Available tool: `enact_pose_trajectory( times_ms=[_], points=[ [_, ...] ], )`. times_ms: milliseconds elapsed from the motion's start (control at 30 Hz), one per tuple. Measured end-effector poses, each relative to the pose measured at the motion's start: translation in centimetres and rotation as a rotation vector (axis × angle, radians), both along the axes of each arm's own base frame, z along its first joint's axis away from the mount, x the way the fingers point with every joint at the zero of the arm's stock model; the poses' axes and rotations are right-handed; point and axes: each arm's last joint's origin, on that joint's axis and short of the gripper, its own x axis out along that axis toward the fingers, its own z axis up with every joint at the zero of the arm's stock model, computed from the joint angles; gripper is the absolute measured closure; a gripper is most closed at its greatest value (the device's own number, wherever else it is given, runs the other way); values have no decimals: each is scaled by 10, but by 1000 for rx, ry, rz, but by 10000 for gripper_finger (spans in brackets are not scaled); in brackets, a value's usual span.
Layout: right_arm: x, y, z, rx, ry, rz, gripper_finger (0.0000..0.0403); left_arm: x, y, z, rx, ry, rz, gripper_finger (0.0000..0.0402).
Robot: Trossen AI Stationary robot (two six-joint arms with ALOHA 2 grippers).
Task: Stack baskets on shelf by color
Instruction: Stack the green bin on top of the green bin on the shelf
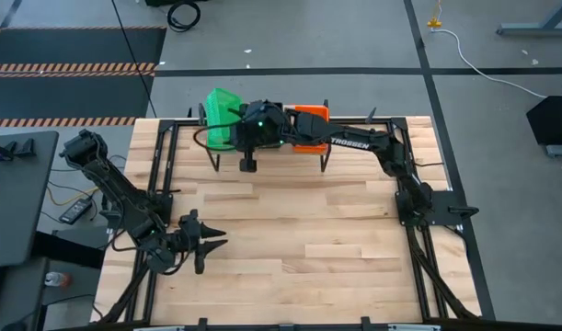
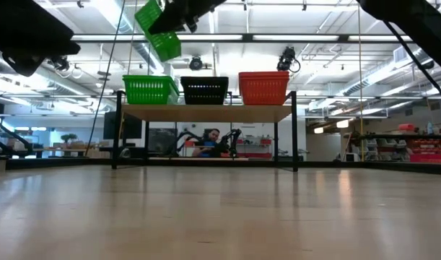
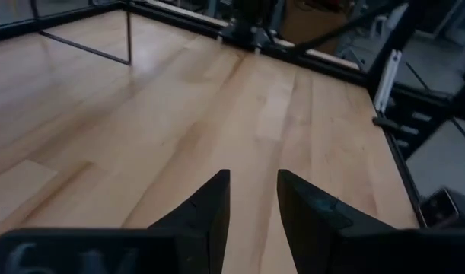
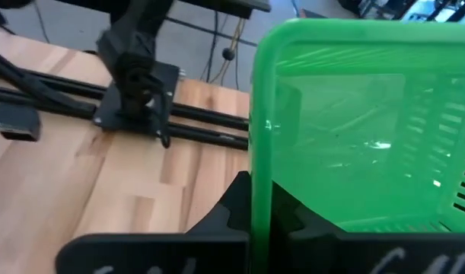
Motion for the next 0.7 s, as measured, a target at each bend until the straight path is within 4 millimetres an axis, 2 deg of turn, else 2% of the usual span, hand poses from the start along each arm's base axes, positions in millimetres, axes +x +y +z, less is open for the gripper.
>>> enact_pose_trajectory(
  times_ms=[267,500,633,700],
  points=[
    [-4,-20,-6,62,28,-69,395,1,0,2,-57,-26,26,285],
    [5,-25,-22,86,-48,-90,395,2,3,2,-28,-58,95,285],
    [7,-32,-40,91,-27,-102,394,1,2,3,-45,-60,88,285],
    [7,-34,-43,91,-34,-107,394,-1,0,3,-53,-62,79,285]
  ],
)
